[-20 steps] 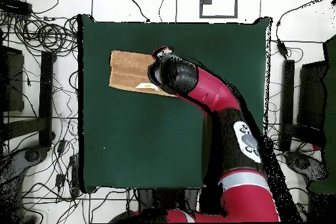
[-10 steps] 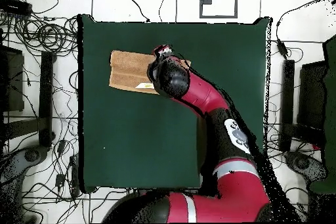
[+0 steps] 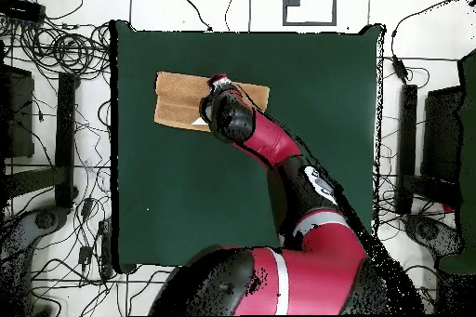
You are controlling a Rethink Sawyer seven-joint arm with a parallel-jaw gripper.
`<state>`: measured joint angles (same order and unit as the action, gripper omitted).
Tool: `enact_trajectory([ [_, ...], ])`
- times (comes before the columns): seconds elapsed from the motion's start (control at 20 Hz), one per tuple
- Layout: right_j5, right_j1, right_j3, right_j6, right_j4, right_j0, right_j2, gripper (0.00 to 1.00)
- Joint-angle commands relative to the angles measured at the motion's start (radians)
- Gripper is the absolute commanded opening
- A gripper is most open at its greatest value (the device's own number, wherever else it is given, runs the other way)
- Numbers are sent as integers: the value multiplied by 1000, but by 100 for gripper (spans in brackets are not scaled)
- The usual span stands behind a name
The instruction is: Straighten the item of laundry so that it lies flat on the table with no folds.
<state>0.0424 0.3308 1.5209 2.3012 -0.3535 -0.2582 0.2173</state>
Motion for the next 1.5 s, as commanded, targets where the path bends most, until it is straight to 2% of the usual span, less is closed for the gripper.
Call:
enact_trajectory([
  [0.05,93,-32,136,276,-130,-13,152,100],
  [0.2,133,-19,151,273,-165,-14,156,100],
  [0.65,151,-11,154,231,-214,-6,142,100],
  [1.2,302,150,214,276,-272,49,69,100],
  [1.35,310,174,228,285,-285,64,62,100],
  [1.5,267,156,240,277,-299,65,85,100],
])
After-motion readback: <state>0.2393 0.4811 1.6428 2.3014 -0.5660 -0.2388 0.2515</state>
